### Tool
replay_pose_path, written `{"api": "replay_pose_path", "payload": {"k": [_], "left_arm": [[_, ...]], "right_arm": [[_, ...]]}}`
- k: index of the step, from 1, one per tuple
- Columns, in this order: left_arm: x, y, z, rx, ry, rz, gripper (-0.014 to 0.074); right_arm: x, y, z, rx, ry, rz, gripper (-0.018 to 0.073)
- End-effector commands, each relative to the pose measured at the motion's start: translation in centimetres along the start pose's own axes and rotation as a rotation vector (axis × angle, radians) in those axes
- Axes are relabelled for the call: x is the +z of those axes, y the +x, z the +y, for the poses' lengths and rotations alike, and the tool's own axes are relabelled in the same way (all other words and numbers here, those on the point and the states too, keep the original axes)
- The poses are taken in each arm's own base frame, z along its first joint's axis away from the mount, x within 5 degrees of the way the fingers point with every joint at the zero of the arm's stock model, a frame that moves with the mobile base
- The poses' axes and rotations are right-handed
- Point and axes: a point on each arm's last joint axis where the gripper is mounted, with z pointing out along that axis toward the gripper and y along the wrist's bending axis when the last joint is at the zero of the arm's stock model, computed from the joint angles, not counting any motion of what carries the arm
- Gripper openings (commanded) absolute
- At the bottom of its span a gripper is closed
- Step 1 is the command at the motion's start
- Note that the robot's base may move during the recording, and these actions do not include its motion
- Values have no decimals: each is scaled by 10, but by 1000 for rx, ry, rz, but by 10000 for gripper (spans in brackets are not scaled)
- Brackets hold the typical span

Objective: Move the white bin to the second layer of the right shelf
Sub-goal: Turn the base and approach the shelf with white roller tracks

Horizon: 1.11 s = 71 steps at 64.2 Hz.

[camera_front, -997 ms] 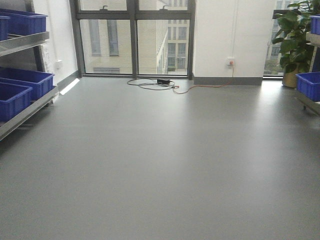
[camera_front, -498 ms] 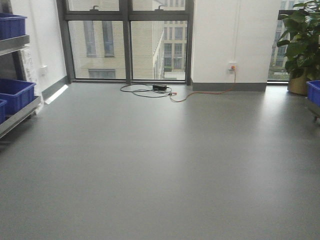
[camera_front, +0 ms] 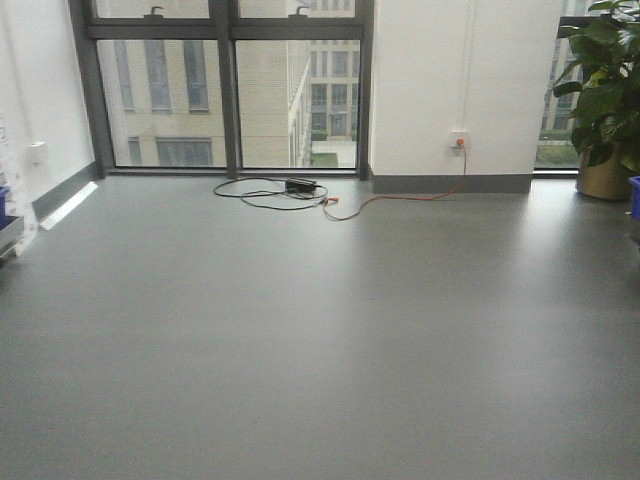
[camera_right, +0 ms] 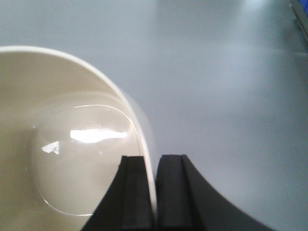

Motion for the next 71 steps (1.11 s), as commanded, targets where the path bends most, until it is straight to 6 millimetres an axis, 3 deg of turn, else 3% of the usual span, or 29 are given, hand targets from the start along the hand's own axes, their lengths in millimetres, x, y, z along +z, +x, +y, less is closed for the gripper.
{"api": "replay_pose_path", "payload": {"k": [1,71], "left_arm": [[-1,1,1,-10,-4,-72,85],[-1,1,1,-10,-4,-72,85]], "right_arm": [[-4,-15,0,2,1,-108,48],[-4,-15,0,2,1,-107,48]]}}
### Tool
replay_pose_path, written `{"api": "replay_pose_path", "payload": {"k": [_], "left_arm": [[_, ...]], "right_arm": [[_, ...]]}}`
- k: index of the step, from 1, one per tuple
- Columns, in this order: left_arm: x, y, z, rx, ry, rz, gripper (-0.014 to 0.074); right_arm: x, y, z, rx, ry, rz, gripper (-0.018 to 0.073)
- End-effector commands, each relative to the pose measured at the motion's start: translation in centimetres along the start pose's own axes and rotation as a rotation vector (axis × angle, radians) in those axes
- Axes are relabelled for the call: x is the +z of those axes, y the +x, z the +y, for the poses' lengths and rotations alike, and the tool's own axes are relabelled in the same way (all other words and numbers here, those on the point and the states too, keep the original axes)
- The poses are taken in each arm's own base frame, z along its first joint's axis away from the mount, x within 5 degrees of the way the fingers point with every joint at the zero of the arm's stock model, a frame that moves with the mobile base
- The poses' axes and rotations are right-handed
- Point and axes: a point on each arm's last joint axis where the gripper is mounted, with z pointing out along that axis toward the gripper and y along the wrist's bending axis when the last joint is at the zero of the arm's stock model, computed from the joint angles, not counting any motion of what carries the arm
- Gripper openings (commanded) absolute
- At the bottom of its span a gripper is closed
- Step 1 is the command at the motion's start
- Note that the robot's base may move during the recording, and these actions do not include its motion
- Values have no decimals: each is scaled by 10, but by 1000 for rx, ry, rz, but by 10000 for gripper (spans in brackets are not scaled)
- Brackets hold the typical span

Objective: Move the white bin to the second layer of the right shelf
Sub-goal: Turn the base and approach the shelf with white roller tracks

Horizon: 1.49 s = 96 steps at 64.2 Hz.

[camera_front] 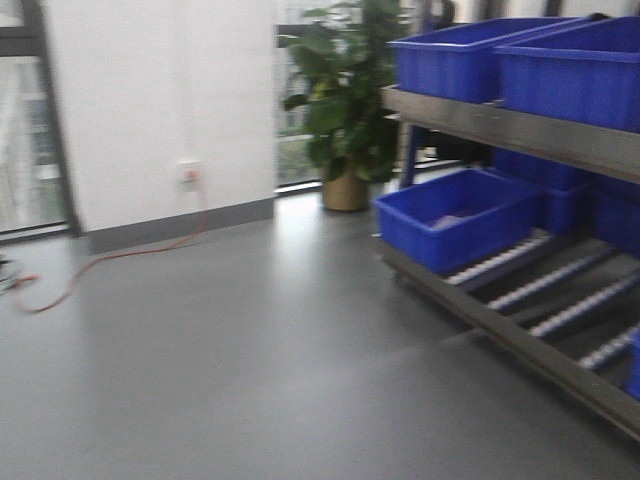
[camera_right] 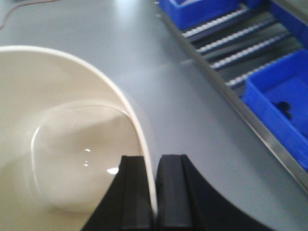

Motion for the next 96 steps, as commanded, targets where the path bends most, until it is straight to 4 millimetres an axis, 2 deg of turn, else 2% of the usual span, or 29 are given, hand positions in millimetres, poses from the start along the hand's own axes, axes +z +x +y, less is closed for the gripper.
{"api": "replay_pose_path", "payload": {"k": [1,96], "left_arm": [[-1,1,1,-10,-4,-72,85],[-1,1,1,-10,-4,-72,85]], "right_arm": [[-4,-15,0,1,1,-107,48],[-4,-15,0,1,1,-107,48]]}}
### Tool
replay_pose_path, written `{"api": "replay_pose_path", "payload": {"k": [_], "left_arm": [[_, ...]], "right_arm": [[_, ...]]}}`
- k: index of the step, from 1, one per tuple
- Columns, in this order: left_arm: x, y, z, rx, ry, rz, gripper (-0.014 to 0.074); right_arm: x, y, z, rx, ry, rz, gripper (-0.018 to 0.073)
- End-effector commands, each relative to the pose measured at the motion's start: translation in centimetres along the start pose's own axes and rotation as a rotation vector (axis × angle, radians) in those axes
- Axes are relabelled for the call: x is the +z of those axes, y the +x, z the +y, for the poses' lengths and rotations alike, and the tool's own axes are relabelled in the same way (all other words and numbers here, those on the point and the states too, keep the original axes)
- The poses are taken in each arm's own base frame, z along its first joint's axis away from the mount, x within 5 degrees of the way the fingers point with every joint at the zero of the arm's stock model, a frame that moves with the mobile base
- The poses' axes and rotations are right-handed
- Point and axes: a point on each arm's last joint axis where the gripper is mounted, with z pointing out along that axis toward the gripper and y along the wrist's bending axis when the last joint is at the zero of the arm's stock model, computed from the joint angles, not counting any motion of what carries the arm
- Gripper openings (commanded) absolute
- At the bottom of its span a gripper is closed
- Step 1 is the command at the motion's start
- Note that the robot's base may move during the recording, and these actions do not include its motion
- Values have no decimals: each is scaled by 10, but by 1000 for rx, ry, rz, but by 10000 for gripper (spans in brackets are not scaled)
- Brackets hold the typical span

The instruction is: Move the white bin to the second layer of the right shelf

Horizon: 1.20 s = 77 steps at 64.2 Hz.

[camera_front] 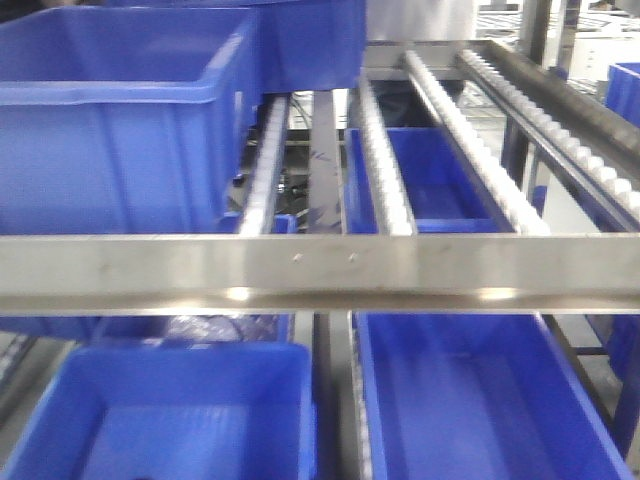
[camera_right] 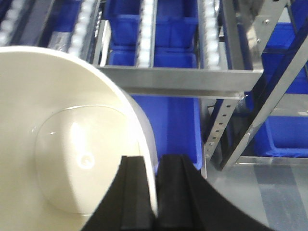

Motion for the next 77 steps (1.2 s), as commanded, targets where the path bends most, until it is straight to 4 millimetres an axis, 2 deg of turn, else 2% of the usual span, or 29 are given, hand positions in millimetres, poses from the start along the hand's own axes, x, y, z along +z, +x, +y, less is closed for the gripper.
{"api": "replay_pose_path", "payload": {"k": [1,77], "left_arm": [[-1,1,1,-10,-4,-72,85],[-1,1,1,-10,-4,-72,85]], "right_arm": [[-4,-15,0,1,1,-107,48],[-4,-15,0,1,1,-107,48]]}}
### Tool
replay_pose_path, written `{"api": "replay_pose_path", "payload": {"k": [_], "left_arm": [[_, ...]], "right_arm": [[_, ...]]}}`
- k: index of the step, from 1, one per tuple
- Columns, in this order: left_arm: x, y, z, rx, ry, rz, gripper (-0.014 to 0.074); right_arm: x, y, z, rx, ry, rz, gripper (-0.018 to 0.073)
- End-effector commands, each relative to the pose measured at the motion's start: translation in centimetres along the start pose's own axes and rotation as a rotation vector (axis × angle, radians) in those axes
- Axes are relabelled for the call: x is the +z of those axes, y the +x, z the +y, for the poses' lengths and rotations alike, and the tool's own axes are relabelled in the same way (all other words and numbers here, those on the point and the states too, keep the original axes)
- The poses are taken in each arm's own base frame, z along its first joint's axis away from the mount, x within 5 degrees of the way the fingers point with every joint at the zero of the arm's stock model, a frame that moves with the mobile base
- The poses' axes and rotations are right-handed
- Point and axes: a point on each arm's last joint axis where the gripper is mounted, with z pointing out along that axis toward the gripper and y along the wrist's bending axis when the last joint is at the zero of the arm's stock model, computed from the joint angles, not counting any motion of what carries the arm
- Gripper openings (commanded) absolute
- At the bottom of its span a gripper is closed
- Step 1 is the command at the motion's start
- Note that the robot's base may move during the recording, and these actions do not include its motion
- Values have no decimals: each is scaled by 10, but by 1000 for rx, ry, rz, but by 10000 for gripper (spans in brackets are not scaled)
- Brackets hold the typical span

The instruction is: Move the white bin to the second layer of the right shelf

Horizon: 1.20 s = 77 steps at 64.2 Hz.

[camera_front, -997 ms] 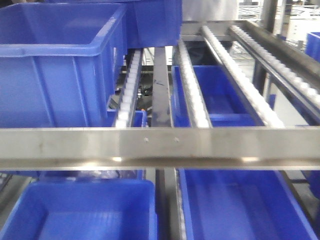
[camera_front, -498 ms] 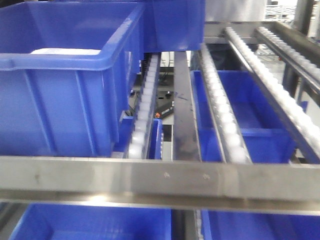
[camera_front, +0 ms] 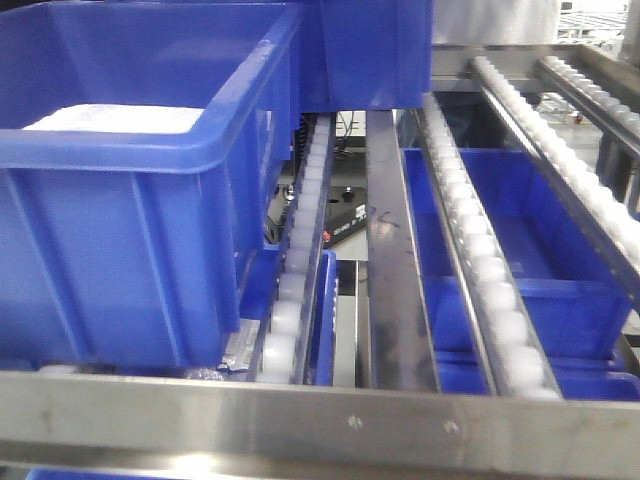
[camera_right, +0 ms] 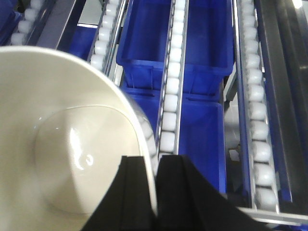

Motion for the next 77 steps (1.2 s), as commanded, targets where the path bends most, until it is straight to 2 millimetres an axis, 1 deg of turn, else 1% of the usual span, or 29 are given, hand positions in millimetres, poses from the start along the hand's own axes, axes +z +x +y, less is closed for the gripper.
{"api": "replay_pose_path", "payload": {"k": [1,11,20,46,64,72,77], "left_arm": [[-1,1,1,-10,-4,-72,85],[-1,1,1,-10,-4,-72,85],[-1,1,1,-10,-4,-72,85],[-1,1,1,-10,-4,-72,85],[-1,1,1,-10,-4,-72,85],[-1,1,1,-10,-4,-72,85],[-1,1,1,-10,-4,-72,85]], "right_arm": [[-4,-15,0,1,1,-107,48],[-4,-15,0,0,2,-110,48],[-5,-20,-2,-23,23,-159,48],[-4,-21,-2,-23,23,-165,48],[-3,-15,-2,-24,27,-102,48],[3,-13,-2,-6,25,-113,48],[12,-9,-2,31,23,-100,48]]}}
